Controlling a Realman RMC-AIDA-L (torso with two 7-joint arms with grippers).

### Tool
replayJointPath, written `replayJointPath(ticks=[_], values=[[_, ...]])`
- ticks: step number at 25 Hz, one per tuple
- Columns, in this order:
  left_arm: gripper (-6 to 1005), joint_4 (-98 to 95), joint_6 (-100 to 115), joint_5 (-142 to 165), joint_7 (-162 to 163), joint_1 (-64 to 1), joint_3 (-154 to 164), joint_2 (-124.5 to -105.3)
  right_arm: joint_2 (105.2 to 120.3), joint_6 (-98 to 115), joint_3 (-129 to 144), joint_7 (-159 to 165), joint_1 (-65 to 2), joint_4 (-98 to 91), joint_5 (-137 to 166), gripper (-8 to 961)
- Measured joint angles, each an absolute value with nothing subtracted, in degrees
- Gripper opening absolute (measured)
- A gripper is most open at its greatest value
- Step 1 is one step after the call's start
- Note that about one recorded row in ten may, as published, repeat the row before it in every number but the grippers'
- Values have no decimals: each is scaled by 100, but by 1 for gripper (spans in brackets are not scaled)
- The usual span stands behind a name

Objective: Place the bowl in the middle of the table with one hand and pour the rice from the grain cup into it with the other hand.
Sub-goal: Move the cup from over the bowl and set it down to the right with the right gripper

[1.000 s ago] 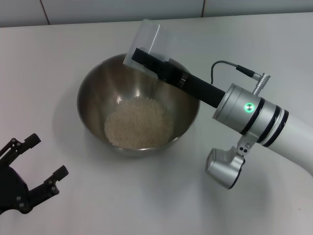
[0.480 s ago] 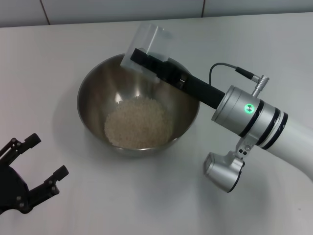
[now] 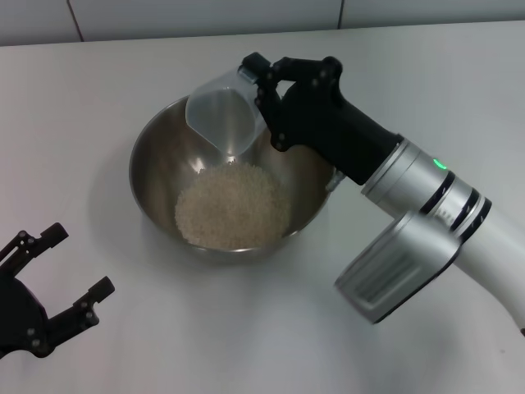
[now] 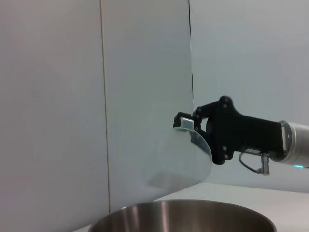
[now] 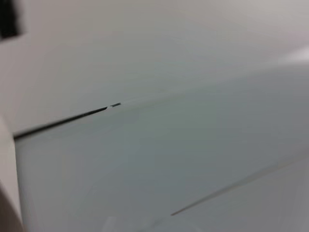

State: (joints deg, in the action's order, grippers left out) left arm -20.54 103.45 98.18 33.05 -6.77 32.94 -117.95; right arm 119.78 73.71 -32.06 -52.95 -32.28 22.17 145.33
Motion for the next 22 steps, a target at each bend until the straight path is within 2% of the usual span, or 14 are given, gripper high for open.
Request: replayJointPath(ticks=[14, 22], values=[[872, -2059, 10379, 9817, 3313, -676, 3303, -11795, 11928, 7079, -3372, 1563, -3460, 1637, 14537, 13], [872, -2057, 10380, 9817, 3314, -679, 3305, -11795, 11932, 7051, -3323, 2348, -3438, 1460, 14571, 13]])
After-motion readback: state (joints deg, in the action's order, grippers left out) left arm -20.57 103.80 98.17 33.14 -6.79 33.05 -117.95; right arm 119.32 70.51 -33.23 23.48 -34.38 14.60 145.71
